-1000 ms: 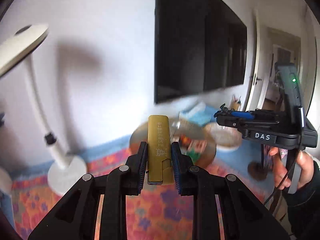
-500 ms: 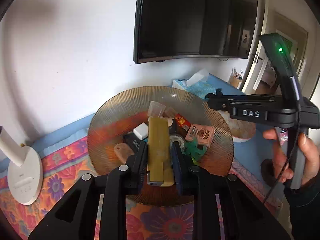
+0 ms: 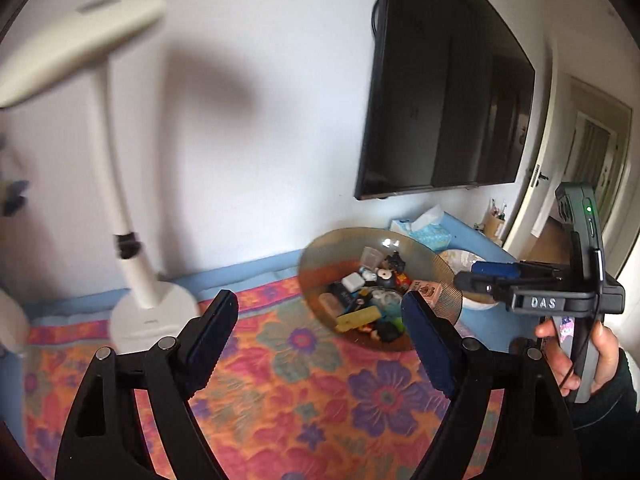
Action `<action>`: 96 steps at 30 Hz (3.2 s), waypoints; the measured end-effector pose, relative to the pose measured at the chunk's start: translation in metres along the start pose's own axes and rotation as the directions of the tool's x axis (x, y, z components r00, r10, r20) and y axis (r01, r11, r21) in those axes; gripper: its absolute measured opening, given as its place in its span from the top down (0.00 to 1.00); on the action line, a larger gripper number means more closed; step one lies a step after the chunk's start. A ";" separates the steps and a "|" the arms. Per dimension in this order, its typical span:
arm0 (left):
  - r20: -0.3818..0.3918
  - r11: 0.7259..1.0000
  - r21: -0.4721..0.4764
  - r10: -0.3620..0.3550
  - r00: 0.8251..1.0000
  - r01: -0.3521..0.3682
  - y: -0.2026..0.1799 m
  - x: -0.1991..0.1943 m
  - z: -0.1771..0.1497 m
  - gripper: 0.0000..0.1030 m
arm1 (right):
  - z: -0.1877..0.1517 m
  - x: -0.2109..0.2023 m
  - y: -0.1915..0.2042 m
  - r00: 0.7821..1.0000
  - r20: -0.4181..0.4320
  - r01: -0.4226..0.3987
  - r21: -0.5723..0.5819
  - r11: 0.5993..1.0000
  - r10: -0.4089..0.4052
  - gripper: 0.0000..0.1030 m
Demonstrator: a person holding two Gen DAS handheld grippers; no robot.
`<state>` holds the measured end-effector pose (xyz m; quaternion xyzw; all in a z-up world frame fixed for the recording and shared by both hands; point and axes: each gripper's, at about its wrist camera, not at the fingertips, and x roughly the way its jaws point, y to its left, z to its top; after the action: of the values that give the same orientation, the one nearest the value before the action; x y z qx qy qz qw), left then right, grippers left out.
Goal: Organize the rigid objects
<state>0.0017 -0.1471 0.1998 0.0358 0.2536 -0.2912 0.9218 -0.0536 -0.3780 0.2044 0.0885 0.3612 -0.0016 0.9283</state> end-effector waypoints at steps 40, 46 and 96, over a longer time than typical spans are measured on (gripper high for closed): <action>-0.174 0.916 -0.162 0.341 0.924 -0.368 0.091 -0.009 -0.189 0.00 | -0.151 0.119 0.124 0.980 -0.200 -0.038 -0.236 0.971 -0.010 0.17; -0.180 0.917 -0.163 0.334 0.925 -0.363 0.092 -0.007 -0.190 0.00 | -0.151 0.122 0.123 0.977 -0.211 -0.031 -0.232 0.972 -0.019 0.17; -0.192 0.919 -0.174 0.322 0.927 -0.355 0.096 -0.006 -0.191 0.00 | -0.151 0.126 0.120 0.975 -0.221 -0.030 -0.235 0.972 -0.023 0.14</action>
<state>-0.0343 -0.0237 0.0284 0.0071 0.3452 -0.0955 0.9336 -0.0535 -0.2269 0.0301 -0.0227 0.4599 0.0529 0.8861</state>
